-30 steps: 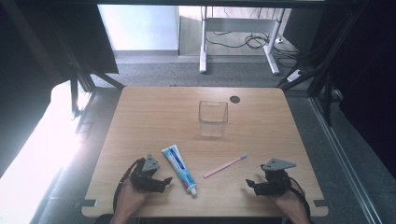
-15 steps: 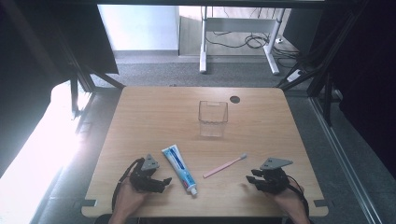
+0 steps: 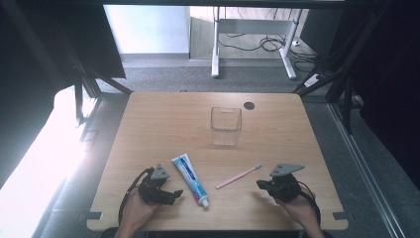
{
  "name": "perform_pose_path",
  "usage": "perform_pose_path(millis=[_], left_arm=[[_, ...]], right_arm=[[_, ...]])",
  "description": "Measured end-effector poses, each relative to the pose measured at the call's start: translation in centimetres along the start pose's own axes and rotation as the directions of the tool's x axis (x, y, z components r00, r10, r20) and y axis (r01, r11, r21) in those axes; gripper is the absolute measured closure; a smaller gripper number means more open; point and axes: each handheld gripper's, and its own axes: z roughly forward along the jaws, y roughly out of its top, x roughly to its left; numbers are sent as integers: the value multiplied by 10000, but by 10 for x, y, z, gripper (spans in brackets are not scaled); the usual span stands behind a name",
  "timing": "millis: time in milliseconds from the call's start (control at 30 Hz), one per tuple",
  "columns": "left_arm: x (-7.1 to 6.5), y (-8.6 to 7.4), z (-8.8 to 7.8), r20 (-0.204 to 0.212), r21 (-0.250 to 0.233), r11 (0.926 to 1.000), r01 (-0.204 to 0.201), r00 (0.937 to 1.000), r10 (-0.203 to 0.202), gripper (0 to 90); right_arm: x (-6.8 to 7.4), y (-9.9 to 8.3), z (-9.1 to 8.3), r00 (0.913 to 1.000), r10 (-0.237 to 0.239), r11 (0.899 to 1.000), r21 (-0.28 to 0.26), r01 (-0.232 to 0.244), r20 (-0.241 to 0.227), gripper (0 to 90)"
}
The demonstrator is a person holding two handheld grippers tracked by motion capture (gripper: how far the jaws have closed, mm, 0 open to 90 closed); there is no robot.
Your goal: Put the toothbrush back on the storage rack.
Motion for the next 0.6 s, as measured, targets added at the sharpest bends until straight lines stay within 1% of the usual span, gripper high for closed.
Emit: perform_pose_path(millis=[67,133,200,233,300,367,433,533,600], left_arm=[[2,-1,-1,-127,-119,9999,-96,9999,94,151],[2,-1,-2,-178,-197,9998,-88,9998,84,150],[2,-2,-2,-252,-234,9994,-255,9994,249,142],[2,-2,-2,-262,-245,9994,-254,9994,247,141],[1,-2,-2,-288,-271,9991,-335,9990,327,141],[0,-1,-1,-354,-223,9987,-457,9984,449,141],[-1,-1,0,-358,-198,9986,-483,9982,475,140],[-2,-1,1,-309,-190,9987,-474,9984,468,139],[-2,-1,2,-320,-146,9982,-582,9978,577,138]], right_arm=[[0,3,3,9999,-19,10000,32,19,-119,900],[0,6,7,9998,47,10000,31,-46,-202,900],[0,8,10,9995,65,10000,-61,-67,-295,900],[0,9,12,9994,22,9999,-124,-26,-340,900],[0,12,14,9995,-37,9997,-222,30,-300,900],[0,14,17,9994,-137,9994,-312,127,-313,900],[1,16,19,9990,-261,9990,-361,248,-355,900],[4,21,23,9989,-359,9989,-306,350,-312,900],[7,25,26,9986,-368,9990,-253,358,-392,900]])
